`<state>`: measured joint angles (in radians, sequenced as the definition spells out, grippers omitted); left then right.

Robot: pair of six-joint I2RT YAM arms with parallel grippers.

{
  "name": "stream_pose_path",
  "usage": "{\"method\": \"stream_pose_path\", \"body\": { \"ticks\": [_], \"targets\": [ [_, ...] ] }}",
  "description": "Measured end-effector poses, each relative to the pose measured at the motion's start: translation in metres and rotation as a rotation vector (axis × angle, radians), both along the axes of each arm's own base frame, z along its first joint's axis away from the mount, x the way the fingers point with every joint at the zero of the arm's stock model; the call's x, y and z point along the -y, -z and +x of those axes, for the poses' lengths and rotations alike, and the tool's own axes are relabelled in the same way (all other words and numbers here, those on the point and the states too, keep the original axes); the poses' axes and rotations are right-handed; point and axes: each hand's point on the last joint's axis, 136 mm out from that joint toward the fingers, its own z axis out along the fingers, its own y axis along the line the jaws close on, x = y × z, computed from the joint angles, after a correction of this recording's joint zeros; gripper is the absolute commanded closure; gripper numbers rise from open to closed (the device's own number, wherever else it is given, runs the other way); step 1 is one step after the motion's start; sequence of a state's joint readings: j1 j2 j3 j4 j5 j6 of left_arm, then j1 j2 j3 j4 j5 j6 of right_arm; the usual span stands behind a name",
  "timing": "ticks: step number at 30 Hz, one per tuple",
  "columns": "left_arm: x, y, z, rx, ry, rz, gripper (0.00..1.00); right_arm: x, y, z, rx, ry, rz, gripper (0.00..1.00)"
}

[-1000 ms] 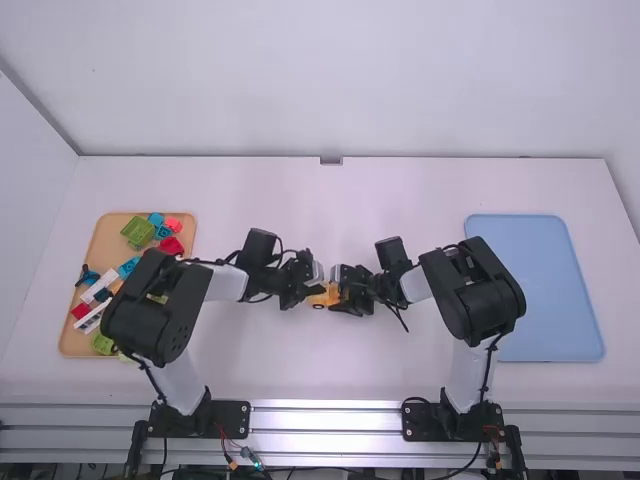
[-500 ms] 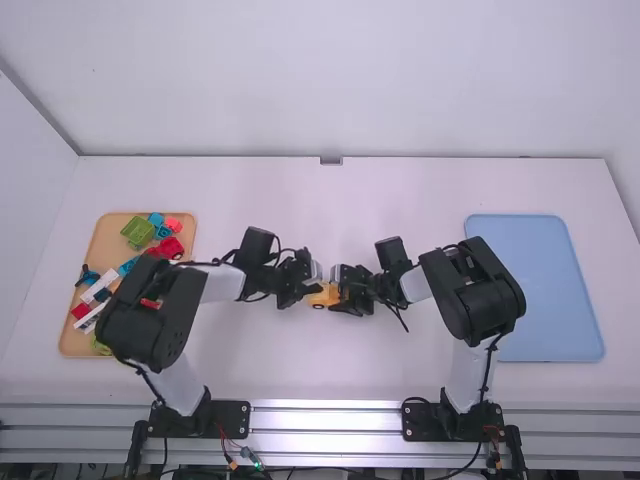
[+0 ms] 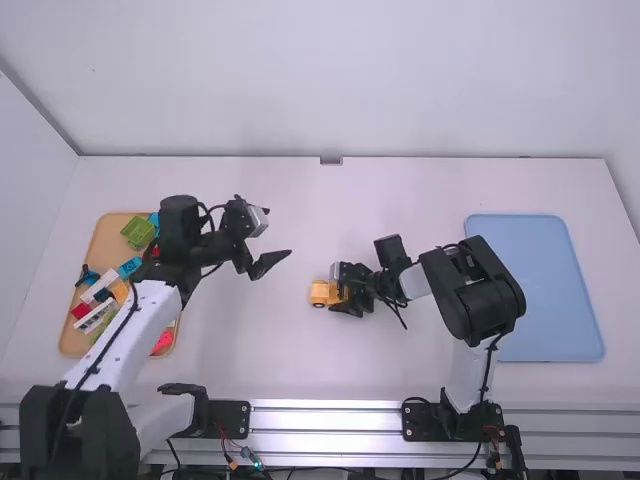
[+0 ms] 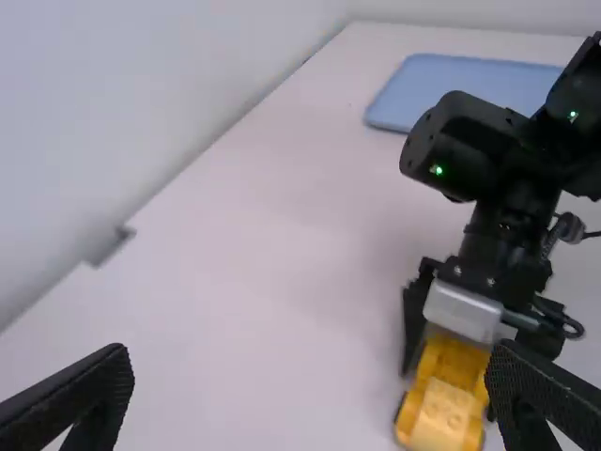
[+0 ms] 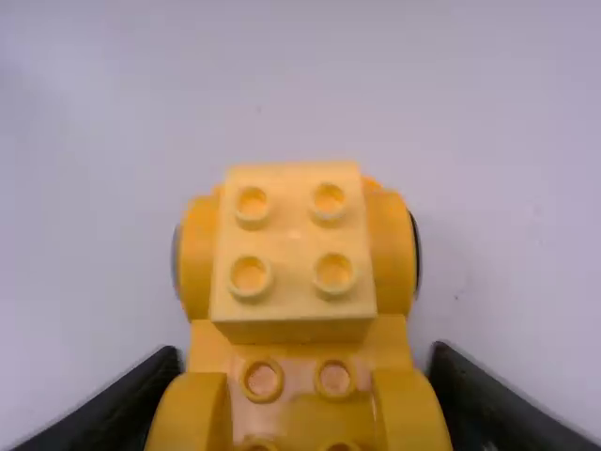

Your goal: Assemble lego blocks to make yellow taxi

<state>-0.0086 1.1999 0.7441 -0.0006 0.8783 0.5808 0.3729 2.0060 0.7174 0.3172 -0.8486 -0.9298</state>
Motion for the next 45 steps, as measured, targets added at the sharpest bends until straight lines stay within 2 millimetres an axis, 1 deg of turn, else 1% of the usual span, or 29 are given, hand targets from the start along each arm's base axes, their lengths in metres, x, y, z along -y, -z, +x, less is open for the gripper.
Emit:
{"method": "stream_pose_path", "body": {
  "ticks": [3, 6, 10, 12, 13, 15, 16, 18, 19, 20, 23, 24, 27, 28, 29, 30, 31, 33, 35, 36, 39, 41, 42, 44, 45],
  "targets": [
    [-0.017, 0.001, -0.006, -0.062, -0.060, -0.012, 0.01, 0.001, -0.001, 0.002, -0.029, 0.002, -0.025, 0.01],
    [-0.029, 0.002, -0.005, -0.099, -0.112, -0.028, 0.01, 0.004, -0.003, 0.005, -0.064, 0.015, -0.073, 0.02],
    [-0.049, 0.008, 0.005, -0.186, -0.252, -0.059, 0.01, 0.012, -0.006, 0.007, -0.113, 0.044, -0.172, 0.02],
    [-0.073, 0.019, 0.014, -0.280, -0.428, -0.078, 0.00, 0.022, -0.010, 0.005, -0.141, 0.068, -0.254, 0.02],
    [-0.079, 0.022, 0.016, -0.303, -0.473, -0.081, 0.01, 0.024, -0.012, 0.004, -0.145, 0.073, -0.270, 0.02],
    [-0.104, 0.035, 0.018, -0.387, -0.646, -0.091, 0.01, 0.032, -0.018, 0.003, -0.148, 0.090, -0.326, 0.02],
    [-0.112, 0.038, 0.018, -0.409, -0.692, -0.093, 0.01, 0.035, -0.021, 0.003, -0.143, 0.096, -0.343, 0.02],
    [-0.136, 0.052, 0.014, -0.485, -0.847, -0.098, 0.01, 0.042, -0.031, 0.005, -0.120, 0.114, -0.386, 0.02],
    [-0.154, 0.061, 0.008, -0.539, -0.953, -0.098, 0.01, 0.047, -0.038, 0.006, -0.098, 0.129, -0.408, 0.02],
    [-0.158, 0.063, 0.006, -0.552, -0.978, -0.099, 0.01, 0.048, -0.041, 0.007, -0.090, 0.134, -0.416, 0.02],
    [-0.187, 0.074, -0.006, -0.637, -1.157, -0.100, 0.01, 0.058, -0.057, 0.009, -0.044, 0.163, -0.457, 0.02],
    [-0.190, 0.075, -0.006, -0.645, -1.176, -0.102, 0.00, 0.059, -0.059, 0.009, -0.036, 0.168, -0.463, 0.02],
    [-0.211, 0.081, -0.010, -0.714, -1.288, -0.083, 0.01, 0.064, -0.073, 0.016, 0.023, 0.197, -0.476, 0.01],
    [-0.214, 0.083, -0.011, -0.729, -1.301, -0.078, 0.01, 0.065, -0.075, 0.017, 0.028, 0.203, -0.476, 0.01],
    [-0.222, 0.088, -0.012, -0.778, -1.341, -0.067, 0.01, 0.066, -0.082, 0.019, 0.053, 0.213, -0.475, 0.02],
    [-0.226, 0.091, -0.012, -0.802, -1.357, -0.061, 0.01, 0.066, -0.085, 0.020, 0.063, 0.218, -0.474, 0.02],
    [-0.234, 0.096, -0.009, -0.847, -1.384, -0.058, 0.01, 0.066, -0.091, 0.021, 0.080, 0.222, -0.468, 0.02],
    [-0.242, 0.103, -0.006, -0.914, -1.417, -0.053, 0.01, 0.065, -0.097, 0.022, 0.094, 0.227, -0.455, 0.02],
    [-0.253, 0.114, 0.001, -0.996, -1.465, -0.045, 0.01, 0.064, -0.101, 0.022, 0.104, 0.226, -0.443, 0.02],
    [-0.255, 0.118, 0.002, -1.028, -1.476, -0.039, 0.01, 0.063, -0.103, 0.022, 0.104, 0.225, -0.438, 0.02],
    [-0.267, 0.140, 0.022, -1.151, -1.524, -0.025, 0.01, 0.062, -0.103, 0.020, 0.096, 0.221, -0.429, 0.02],
    [-0.268, 0.147, 0.029, -1.215, -1.560, -0.055, 0.01, 0.062, -0.104, 0.020, 0.090, 0.230, -0.426, 0.02],
    [-0.267, 0.153, 0.031, -1.281, -1.605, -0.099, 0.01, 0.061, -0.104, 0.020, 0.086, 0.234, -0.424, 0.02],
    [-0.264, 0.157, 0.026, -1.367, -1.673, -0.147, 0.01, 0.061, -0.104, 0.020, 0.082, 0.238, -0.422, 0.02],
    [-0.262, 0.159, 0.022, -1.417, -1.734, -0.184, 0.01, 0.061, -0.104, 0.020, 0.080, 0.239, -0.422, 0.02]
  ]
}}
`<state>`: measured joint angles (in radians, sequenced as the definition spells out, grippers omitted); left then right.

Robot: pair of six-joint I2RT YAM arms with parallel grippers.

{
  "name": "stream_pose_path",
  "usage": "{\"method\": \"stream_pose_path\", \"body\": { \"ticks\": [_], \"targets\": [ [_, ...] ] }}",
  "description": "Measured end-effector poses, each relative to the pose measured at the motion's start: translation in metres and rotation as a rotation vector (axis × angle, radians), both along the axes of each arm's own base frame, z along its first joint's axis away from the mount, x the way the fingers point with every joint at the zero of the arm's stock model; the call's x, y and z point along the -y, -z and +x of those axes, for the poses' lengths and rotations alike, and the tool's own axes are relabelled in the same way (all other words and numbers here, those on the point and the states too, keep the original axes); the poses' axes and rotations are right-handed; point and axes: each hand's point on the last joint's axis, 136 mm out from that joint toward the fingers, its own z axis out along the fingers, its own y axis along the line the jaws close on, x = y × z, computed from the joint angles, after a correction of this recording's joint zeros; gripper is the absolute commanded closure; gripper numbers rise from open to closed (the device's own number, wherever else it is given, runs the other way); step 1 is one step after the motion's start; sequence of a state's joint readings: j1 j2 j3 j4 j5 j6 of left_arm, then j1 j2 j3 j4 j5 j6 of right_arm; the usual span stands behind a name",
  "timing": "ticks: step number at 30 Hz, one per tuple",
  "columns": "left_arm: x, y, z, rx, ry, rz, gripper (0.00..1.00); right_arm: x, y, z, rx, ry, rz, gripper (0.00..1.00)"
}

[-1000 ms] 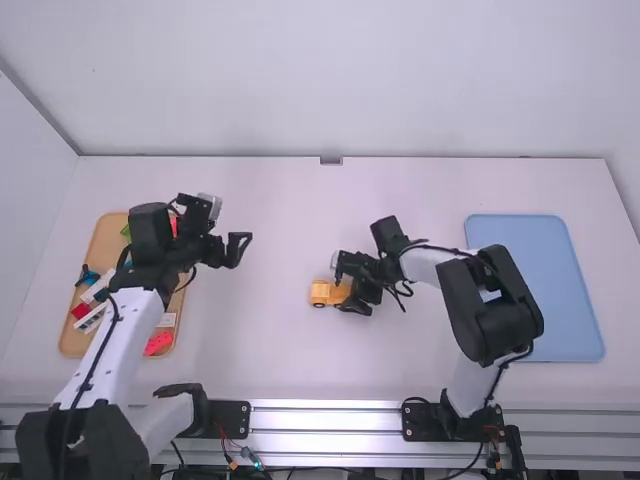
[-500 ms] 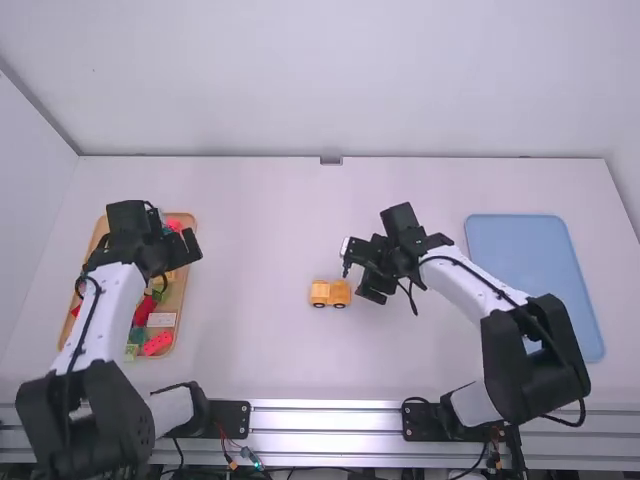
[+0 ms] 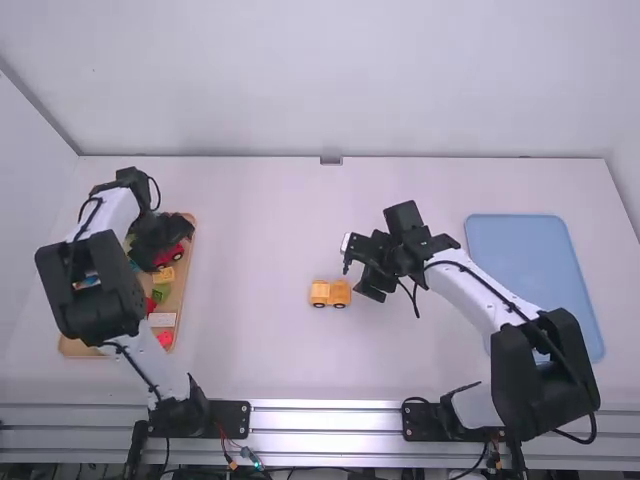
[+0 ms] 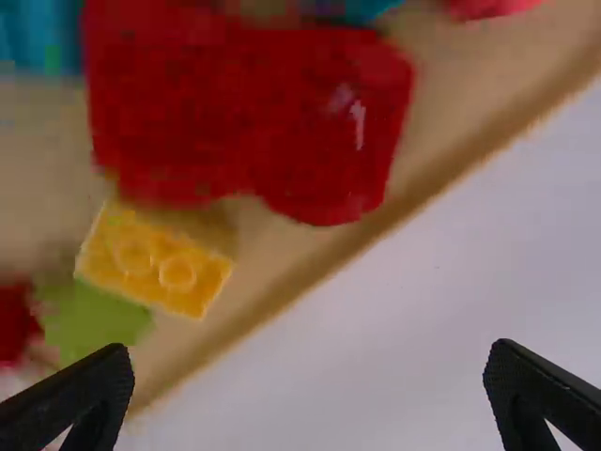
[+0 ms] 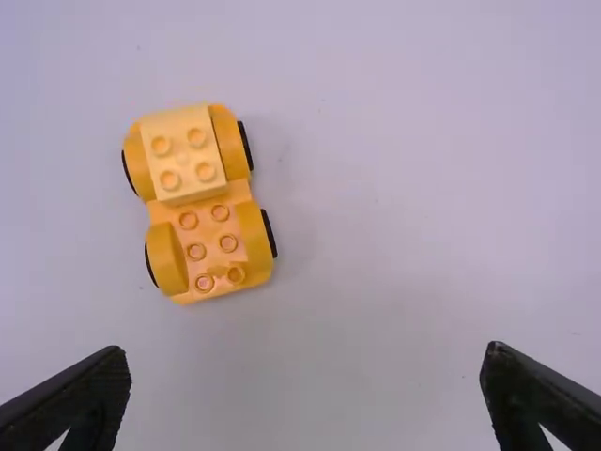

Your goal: Assemble lego blocks to make yellow taxi

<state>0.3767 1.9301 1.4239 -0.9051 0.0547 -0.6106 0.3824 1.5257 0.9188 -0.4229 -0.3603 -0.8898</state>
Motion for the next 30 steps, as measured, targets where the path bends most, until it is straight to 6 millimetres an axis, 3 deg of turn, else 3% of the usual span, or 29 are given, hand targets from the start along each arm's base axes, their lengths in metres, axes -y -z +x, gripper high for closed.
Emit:
{"method": "stream_pose_path", "body": {
  "ticks": [5, 9, 13, 15, 18, 22, 25, 28, 30],
  "targets": [
    [-0.005, 0.002, -0.012, -0.070, -0.379, 0.018, 0.01, 0.000, 0.000, 0.000, -0.003, 0.005, 0.002, 0.02],
    [-0.012, 0.002, -0.014, -0.070, -0.525, 0.042, 0.01, 0.000, 0.000, 0.001, -0.001, 0.005, 0.002, 0.02],
    [-0.017, 0.005, -0.020, -0.085, -0.595, 0.054, 0.03, -0.001, -0.001, 0.002, 0.007, 0.006, 0.007, 0.02],
    [-0.021, 0.006, -0.022, -0.084, -0.623, 0.062, 0.15, -0.002, -0.002, 0.005, 0.014, 0.012, 0.013, 0.01],
    [-0.026, 0.008, -0.027, -0.095, -0.638, 0.086, 0.22, -0.003, -0.004, 0.007, 0.020, 0.017, 0.022, 0.02],
    [-0.030, 0.008, -0.032, -0.110, -0.648, 0.117, 0.22, -0.005, -0.005, 0.006, 0.018, 0.016, 0.031, 0.02],
    [-0.032, 0.011, -0.031, -0.096, -0.658, 0.129, 0.35, -0.006, -0.005, 0.006, 0.016, 0.013, 0.038, 0.02],
    [-0.033, 0.015, -0.031, -0.091, -0.661, 0.133, 0.35, -0.006, -0.006, 0.006, 0.015, 0.018, 0.043, 0.02],
    [-0.032, 0.023, -0.032, -0.086, -0.661, 0.129, 0.41, -0.007, -0.006, 0.007, 0.014, 0.023, 0.046, 0.02]
  ]
}}
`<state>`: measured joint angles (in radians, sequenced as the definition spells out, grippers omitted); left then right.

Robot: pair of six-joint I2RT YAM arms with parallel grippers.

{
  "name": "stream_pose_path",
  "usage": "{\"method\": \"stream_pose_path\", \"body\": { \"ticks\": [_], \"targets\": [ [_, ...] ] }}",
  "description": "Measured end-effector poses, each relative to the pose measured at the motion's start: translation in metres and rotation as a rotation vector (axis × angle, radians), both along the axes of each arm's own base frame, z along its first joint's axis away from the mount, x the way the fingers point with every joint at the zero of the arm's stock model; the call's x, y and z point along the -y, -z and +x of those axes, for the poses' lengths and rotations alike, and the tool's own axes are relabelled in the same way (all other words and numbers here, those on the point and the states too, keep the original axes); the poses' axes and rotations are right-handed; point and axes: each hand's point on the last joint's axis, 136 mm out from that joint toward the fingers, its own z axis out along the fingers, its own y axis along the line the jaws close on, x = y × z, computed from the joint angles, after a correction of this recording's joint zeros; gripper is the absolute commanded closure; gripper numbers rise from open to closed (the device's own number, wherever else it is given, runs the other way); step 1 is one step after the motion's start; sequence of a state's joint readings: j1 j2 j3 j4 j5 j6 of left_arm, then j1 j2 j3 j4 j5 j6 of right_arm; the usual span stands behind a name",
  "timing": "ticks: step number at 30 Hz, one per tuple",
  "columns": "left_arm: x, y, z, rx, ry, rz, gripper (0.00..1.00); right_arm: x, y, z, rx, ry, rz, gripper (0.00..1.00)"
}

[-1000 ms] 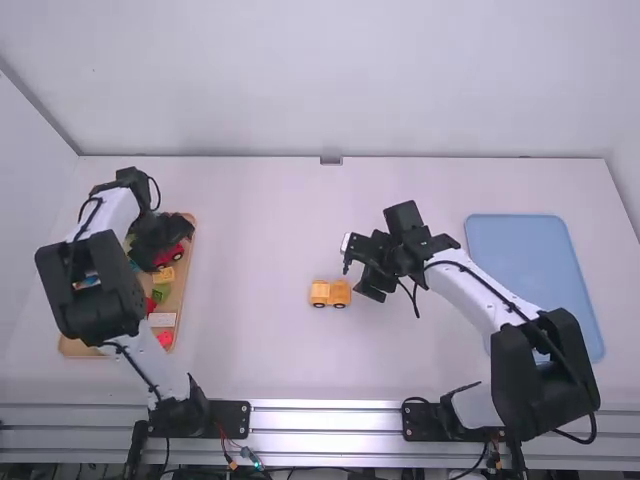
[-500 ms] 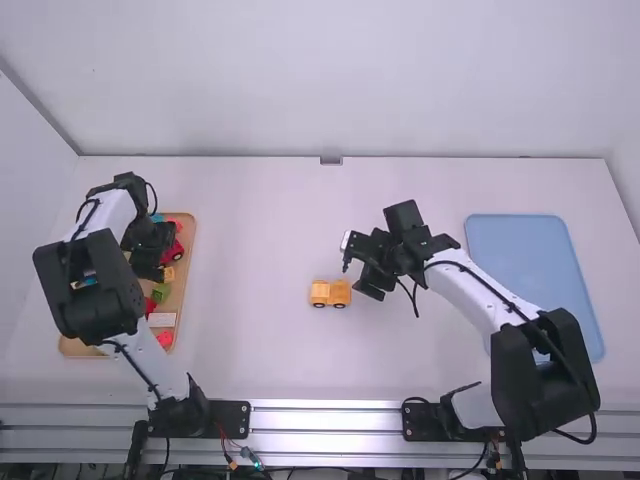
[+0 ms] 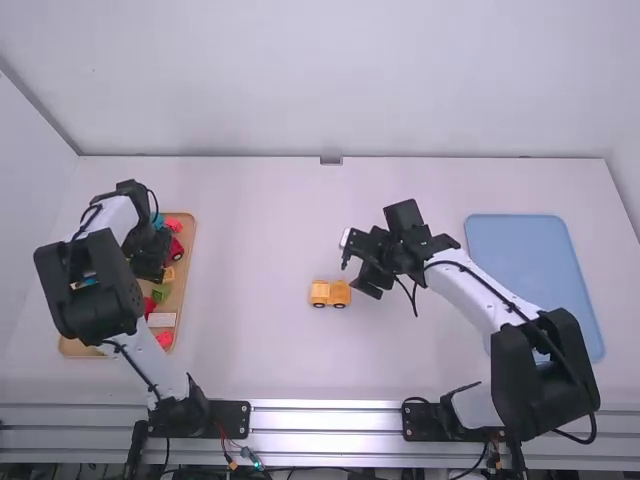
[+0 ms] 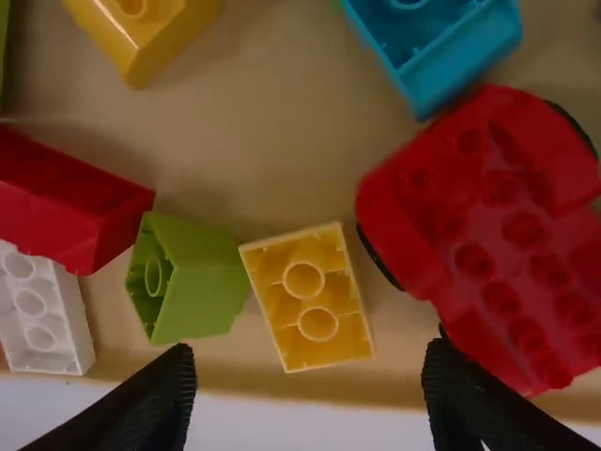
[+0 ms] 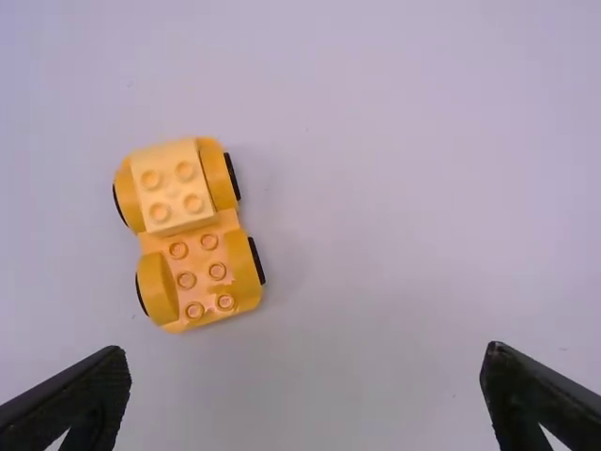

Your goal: Assemble lego blocks to make yellow taxi

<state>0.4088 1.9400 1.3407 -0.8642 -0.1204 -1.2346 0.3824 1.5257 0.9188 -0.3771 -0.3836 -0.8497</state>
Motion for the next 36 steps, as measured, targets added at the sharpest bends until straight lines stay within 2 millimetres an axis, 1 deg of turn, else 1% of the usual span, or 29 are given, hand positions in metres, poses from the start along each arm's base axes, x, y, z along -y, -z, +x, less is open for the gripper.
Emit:
{"method": "stream_pose_path", "body": {
  "ticks": [8, 11, 13, 18, 21, 23, 24, 27, 31, 35, 36],
  "targets": [
    [0.001, 0.015, 0.001, 0.025, -0.003, 0.006, 0.44, 0.000, 0.000, 0.000, -0.003, 0.006, 0.002, 0.02],
    [0.003, 0.021, 0.000, 0.035, -0.002, -0.001, 0.50, 0.000, 0.000, 0.000, -0.004, 0.007, 0.001, 0.02],
    [0.004, 0.024, 0.001, 0.044, -0.003, -0.006, 0.50, 0.000, 0.000, 0.000, -0.005, 0.008, 0.002, 0.02],
    [0.006, 0.030, 0.006, 0.082, -0.002, -0.015, 0.58, 0.000, 0.000, 0.000, -0.004, 0.007, 0.002, 0.02],
    [0.008, 0.036, 0.001, 0.072, -0.025, -0.020, 0.62, 0.000, 0.000, 0.000, -0.006, 0.011, 0.003, 0.02],
    [0.009, 0.039, -0.002, 0.069, -0.030, -0.021, 0.62, 0.000, 0.000, 0.000, -0.005, 0.008, 0.002, 0.02],
    [0.010, 0.041, -0.002, 0.072, -0.035, -0.021, 0.65, 0.000, 0.000, 0.000, -0.005, 0.007, 0.002, 0.02],
    [0.009, 0.041, 0.000, 0.083, -0.041, -0.018, 0.73, 0.000, 0.000, 0.000, -0.006, 0.010, 0.003, 0.02],
    [0.008, 0.041, 0.001, 0.089, -0.043, -0.016, 0.75, 0.000, 0.000, 0.000, -0.007, 0.010, 0.003, 0.02],
    [0.010, 0.038, 0.000, 0.072, 0.015, -0.027, 0.77, 0.000, 0.000, 0.000, -0.005, 0.008, 0.003, 0.02],
    [0.011, 0.035, 0.001, 0.065, 0.045, -0.037, 0.78, -0.001, -0.001, 0.000, -0.005, 0.008, 0.008, 0.02]
  ]
}}
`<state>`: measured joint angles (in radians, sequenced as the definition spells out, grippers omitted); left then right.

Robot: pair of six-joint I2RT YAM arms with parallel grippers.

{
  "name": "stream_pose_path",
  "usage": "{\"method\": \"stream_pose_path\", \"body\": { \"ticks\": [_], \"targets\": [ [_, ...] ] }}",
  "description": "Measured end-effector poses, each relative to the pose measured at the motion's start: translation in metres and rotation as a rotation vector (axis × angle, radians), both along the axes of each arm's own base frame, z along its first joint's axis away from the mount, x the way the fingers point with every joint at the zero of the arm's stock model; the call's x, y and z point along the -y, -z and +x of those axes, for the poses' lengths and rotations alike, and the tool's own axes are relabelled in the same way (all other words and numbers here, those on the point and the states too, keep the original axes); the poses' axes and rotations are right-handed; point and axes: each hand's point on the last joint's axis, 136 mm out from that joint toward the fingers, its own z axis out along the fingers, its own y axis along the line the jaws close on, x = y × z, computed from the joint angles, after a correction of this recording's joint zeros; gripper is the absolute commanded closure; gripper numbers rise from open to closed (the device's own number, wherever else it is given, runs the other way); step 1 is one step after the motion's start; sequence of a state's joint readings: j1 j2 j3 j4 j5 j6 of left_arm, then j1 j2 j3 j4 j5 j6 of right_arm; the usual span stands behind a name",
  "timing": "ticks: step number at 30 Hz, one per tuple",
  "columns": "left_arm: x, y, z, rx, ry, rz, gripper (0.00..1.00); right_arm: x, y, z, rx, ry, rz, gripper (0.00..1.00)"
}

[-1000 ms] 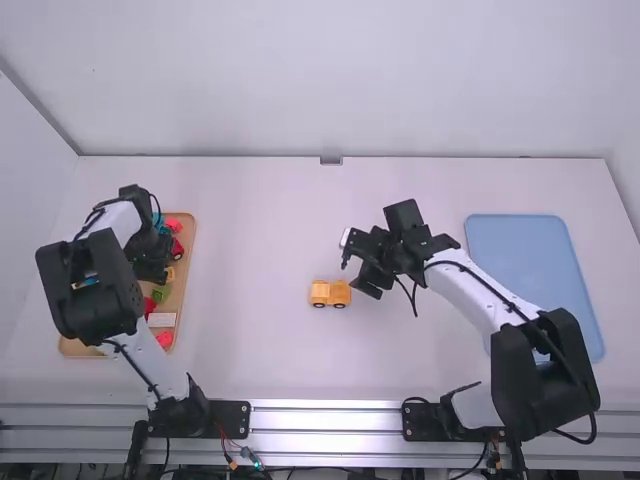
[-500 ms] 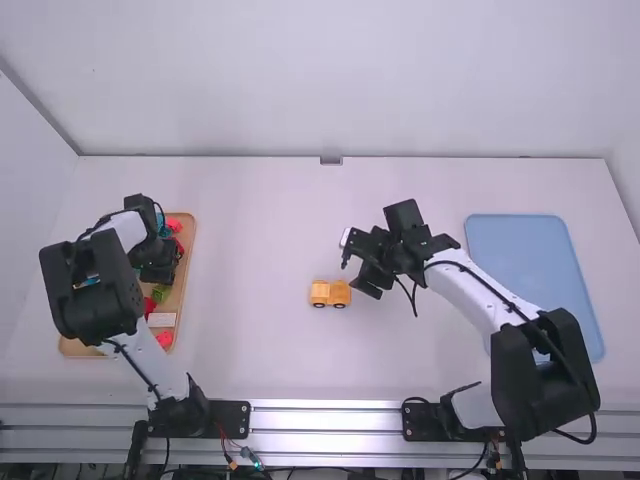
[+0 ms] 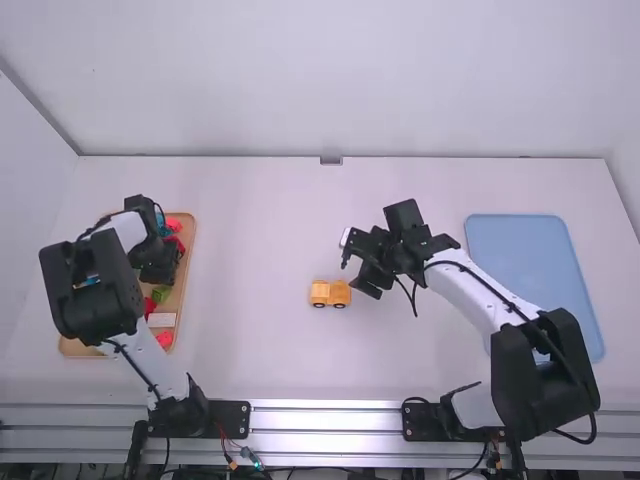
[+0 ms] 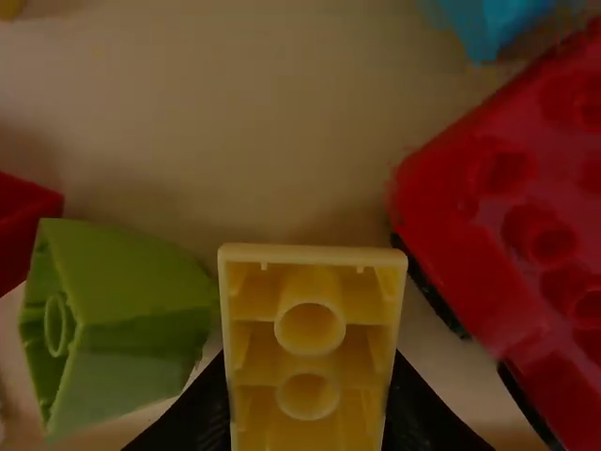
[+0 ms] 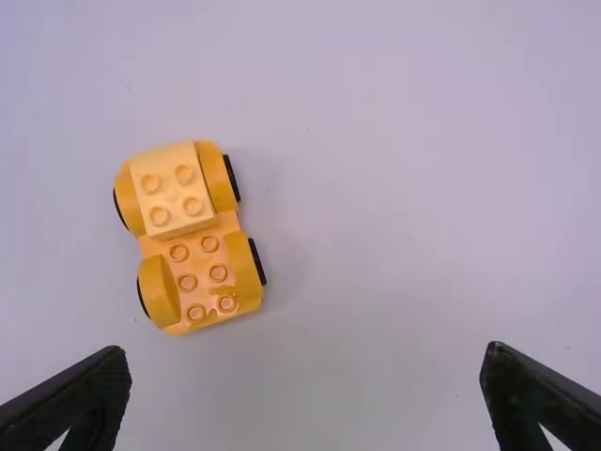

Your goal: Assemble lego blocks to make yellow taxi

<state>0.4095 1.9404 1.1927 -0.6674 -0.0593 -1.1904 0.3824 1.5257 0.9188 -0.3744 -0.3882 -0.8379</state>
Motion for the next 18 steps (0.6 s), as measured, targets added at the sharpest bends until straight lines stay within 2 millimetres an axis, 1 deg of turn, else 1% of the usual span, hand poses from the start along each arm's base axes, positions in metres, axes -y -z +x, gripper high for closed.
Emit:
{"method": "stream_pose_path", "body": {
  "ticks": [3, 4, 6, 8, 9, 10, 12, 14, 16, 17, 18],
  "targets": [
    [-0.001, -0.013, 0.011, 0.021, 0.071, -0.011, 0.82, -0.005, -0.004, 0.002, 0.013, -0.013, 0.027, 0.01],
    [-0.001, -0.020, 0.019, 0.046, 0.108, -0.014, 0.97, -0.010, -0.008, 0.003, 0.023, -0.023, 0.055, 0.01],
    [0.000, -0.028, 0.026, 0.077, 0.146, -0.019, 0.98, -0.015, -0.012, 0.004, 0.031, -0.041, 0.086, 0.02],
    [0.004, -0.045, 0.033, 0.141, 0.203, -0.019, 0.98, -0.024, -0.021, 0.005, 0.048, -0.070, 0.145, 0.02],
    [0.005, -0.050, 0.036, 0.164, 0.218, -0.016, 0.98, -0.027, -0.023, 0.005, 0.054, -0.080, 0.164, 0.01],
    [0.006, -0.059, 0.039, 0.199, 0.241, -0.007, 0.98, -0.030, -0.026, 0.005, 0.058, -0.091, 0.180, 0.02],
    [0.012, -0.083, 0.045, 0.303, 0.308, 0.024, 0.96, -0.040, -0.037, 0.006, 0.074, -0.118, 0.246, 0.02],
    [0.019, -0.101, 0.050, 0.398, 0.381, 0.057, 0.96, -0.047, -0.047, 0.011, 0.094, -0.121, 0.302, 0.01],
    [0.035, -0.125, 0.057, 0.534, 0.509, 0.096, 0.94, -0.056, -0.063, 0.019, 0.119, -0.107, 0.379, 0.02],
    [0.053, -0.140, 0.063, 0.643, 0.617, 0.117, 0.94, -0.061, -0.073, 0.024, 0.130, -0.092, 0.424, 0.02],
    [0.059, -0.145, 0.064, 0.675, 0.648, 0.120, 0.94, -0.063, -0.077, 0.027, 0.132, -0.084, 0.447, 0.01]
  ]
}}
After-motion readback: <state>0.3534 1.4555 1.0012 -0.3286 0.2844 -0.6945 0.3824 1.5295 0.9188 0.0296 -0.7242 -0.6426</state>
